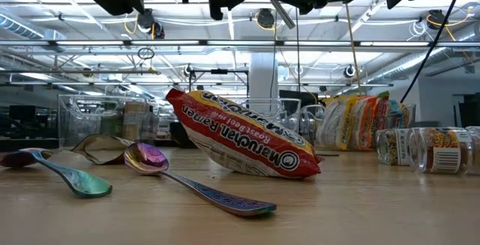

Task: Pick & Place Food Item
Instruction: Put the blue patterned spoon into the middle transparent bin

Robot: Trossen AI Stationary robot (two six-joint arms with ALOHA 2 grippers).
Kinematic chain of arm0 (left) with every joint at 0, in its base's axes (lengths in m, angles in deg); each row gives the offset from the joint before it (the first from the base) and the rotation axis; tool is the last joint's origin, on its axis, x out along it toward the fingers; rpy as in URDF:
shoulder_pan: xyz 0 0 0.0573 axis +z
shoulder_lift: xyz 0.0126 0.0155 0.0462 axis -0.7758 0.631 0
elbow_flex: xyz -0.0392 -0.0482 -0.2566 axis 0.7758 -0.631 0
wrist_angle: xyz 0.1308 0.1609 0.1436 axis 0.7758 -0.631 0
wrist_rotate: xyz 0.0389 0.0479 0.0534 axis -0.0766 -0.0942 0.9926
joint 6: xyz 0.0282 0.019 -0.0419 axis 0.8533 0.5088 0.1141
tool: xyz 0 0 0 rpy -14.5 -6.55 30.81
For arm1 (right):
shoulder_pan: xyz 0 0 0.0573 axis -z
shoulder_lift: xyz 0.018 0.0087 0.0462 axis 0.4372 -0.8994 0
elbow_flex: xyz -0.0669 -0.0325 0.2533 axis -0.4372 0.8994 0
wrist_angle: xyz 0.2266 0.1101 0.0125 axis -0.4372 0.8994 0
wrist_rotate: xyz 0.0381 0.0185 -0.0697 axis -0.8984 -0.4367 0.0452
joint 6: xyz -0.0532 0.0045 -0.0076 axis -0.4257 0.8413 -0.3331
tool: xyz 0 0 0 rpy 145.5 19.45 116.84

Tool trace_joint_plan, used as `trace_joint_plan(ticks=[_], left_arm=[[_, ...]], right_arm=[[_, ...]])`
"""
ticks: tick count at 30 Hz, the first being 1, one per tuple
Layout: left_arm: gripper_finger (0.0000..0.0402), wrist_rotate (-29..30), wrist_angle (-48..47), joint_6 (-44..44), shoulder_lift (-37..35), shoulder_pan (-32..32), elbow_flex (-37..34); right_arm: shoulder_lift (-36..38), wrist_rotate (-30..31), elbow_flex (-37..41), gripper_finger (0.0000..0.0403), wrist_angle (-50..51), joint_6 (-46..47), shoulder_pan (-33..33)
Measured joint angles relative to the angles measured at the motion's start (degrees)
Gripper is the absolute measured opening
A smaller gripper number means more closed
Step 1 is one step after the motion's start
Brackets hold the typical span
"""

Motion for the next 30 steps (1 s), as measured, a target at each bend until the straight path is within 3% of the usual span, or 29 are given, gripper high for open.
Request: trace_joint_plan(ticks=[14,19,30], left_arm=[[0.0034,3.62,-0.19,1.2,0.0,0.04,0.0],[0.003,3.66,-0.21,1.53,0.0,0.04,0.0],[0.003,6.41,-2.77,2.75,-0.98,0.01,0.29]], right_arm=[[0.0,0.0,0.0,0.0021,-0.16,0.08,0.0],[0.0,0.0,0.0,0.0027,-0.16,0.11,0.0],[0.07,0.73,-0.04,0.0104,3.63,1.44,0.0]])
